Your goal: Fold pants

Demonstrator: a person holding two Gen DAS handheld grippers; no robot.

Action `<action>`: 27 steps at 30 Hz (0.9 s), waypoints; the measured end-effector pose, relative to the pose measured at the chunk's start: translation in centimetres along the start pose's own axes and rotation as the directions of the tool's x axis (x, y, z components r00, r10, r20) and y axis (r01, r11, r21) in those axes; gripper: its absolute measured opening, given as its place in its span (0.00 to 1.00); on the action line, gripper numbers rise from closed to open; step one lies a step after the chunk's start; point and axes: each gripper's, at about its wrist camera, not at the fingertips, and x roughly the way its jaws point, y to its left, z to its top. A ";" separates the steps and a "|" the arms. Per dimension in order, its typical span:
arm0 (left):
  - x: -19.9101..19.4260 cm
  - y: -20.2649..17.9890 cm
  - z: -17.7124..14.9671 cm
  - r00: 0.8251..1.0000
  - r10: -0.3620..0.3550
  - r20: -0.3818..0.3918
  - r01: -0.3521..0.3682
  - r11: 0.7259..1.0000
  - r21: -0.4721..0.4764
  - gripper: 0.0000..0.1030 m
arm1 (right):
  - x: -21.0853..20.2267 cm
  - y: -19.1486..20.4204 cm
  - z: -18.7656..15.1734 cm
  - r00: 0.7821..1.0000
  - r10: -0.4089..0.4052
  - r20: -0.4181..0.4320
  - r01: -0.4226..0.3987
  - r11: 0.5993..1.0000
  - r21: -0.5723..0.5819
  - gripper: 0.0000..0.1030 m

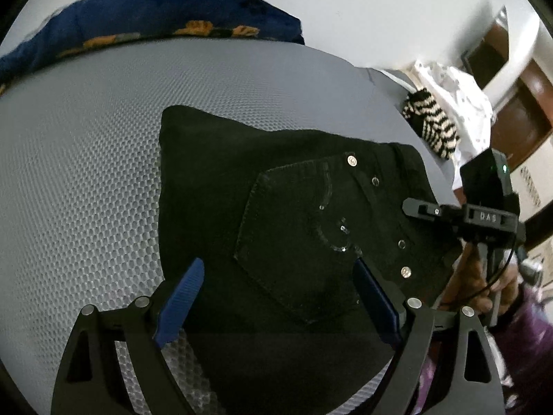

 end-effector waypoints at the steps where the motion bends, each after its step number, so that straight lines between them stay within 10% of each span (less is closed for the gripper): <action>1: 0.2 -0.2 0.0 1.000 0.007 0.000 -0.007 1.000 0.009 0.85 | 0.0 -0.2 -0.3 1.000 0.004 0.000 -0.004 1.000 0.003 0.11; 19: 0.5 0.3 -2.3 0.996 0.060 0.065 -0.066 0.994 0.091 0.85 | -2.8 0.2 -4.1 0.993 -0.091 0.078 0.095 0.994 -0.051 0.33; 27: -0.9 -0.6 -3.1 0.985 0.140 0.105 -0.155 0.976 0.154 0.85 | -3.3 3.7 -3.9 0.961 -0.256 0.103 0.265 0.960 -0.092 0.45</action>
